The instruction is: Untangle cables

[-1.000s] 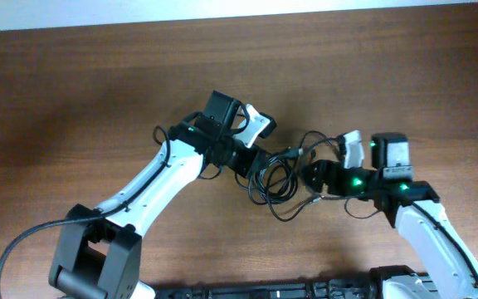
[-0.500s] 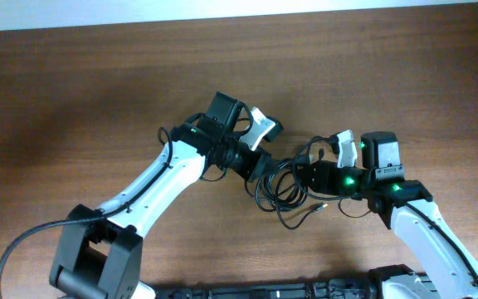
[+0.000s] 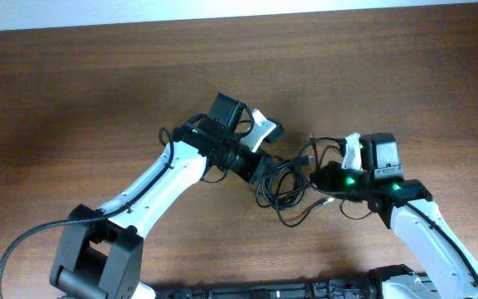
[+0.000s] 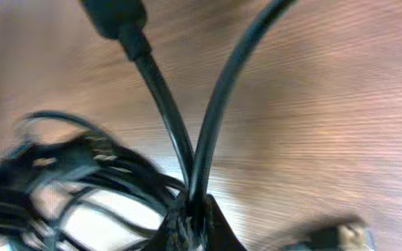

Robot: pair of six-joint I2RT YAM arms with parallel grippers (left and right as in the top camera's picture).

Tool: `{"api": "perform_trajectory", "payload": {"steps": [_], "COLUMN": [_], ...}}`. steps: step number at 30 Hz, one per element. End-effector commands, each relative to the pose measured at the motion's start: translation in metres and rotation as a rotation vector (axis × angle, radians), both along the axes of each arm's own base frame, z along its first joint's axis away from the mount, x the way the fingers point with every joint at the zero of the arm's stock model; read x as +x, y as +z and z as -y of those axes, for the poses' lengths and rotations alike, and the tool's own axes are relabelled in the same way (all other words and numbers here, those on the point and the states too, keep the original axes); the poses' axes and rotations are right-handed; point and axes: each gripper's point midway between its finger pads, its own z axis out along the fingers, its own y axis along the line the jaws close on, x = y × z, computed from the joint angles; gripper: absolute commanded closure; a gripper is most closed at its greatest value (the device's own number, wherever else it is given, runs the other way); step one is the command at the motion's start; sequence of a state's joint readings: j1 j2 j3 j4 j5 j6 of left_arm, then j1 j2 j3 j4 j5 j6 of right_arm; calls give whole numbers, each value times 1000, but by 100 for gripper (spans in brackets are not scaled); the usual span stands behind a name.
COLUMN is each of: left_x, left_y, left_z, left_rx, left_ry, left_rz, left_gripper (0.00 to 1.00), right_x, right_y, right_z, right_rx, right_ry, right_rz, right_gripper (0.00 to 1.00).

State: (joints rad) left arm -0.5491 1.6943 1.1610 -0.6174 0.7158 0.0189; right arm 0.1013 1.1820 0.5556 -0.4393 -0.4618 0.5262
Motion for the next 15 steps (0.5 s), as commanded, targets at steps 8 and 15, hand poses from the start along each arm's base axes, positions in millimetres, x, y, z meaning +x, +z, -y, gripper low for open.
{"api": "perform_trajectory", "payload": {"steps": [8,15], "left_x": [49,68], "left_y": [-27,-24], "left_z": [-101,-135], "left_rx": [301,276], "left_ry": [295,404], "left_rz": [26,-3], "left_gripper": [100,100], "right_x": [-10,-32], "right_y": [-26,-27], "right_z": [149,205], "right_rx": [-429,-344], "right_ry": [-482,-706], "right_rz": [-126,-187], "right_gripper": [96,96]}}
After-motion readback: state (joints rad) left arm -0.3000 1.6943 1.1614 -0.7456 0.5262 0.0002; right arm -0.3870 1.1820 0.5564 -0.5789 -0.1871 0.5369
